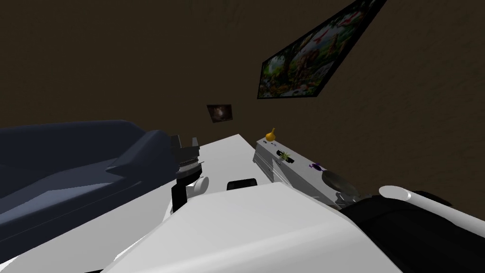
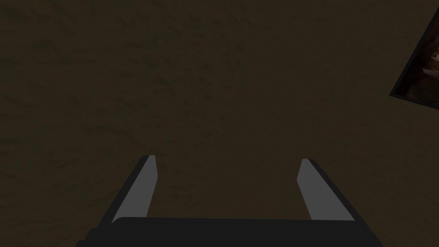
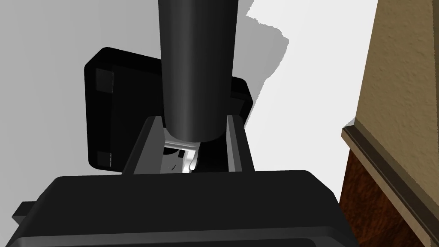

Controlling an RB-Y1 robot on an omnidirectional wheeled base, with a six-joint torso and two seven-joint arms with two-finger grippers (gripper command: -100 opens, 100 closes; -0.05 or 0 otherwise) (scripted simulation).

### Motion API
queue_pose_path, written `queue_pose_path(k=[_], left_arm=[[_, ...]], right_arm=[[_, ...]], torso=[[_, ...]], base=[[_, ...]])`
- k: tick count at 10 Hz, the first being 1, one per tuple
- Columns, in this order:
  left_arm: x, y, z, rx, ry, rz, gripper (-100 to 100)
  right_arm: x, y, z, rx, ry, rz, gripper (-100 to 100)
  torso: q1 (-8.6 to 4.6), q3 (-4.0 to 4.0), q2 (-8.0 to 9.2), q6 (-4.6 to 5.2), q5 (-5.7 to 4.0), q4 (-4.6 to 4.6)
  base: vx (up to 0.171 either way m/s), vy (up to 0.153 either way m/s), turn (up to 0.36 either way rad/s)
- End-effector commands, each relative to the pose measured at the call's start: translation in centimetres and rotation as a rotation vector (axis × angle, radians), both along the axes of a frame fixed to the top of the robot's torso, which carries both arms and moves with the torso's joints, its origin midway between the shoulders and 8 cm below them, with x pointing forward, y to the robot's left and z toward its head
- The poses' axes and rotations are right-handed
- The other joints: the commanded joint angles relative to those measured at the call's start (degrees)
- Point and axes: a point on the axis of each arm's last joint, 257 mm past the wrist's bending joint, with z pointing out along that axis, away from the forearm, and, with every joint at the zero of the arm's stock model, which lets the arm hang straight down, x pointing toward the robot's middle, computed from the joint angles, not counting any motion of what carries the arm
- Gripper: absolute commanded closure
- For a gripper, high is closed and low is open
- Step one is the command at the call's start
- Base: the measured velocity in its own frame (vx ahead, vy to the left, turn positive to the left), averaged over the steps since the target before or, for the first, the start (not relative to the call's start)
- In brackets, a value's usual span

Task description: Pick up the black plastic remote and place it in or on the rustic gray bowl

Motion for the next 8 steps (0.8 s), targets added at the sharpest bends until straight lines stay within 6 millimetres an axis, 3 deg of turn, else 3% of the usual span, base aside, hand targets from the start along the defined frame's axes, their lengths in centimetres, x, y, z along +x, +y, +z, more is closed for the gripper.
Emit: queue_pose_path(k=[1,8], left_arm=[[0.0,0.0,0.0,0.000,0.000,0.000,0],[0.0,0.0,0.0,0.000,0.000,0.000,0]], right_arm=[[1.3,0.3,0.7,0.004,-0.010,0.041,100],[5.5,1.0,2.9,0.016,-0.036,0.172,100]], torso=[[0.00,0.00,0.00,0.00,0.00,0.00],[0.11,-0.03,-0.04,-0.09,-0.01,-0.02]], base=[[0.078,-0.231,-0.082],[0.069,-0.190,-0.082]])
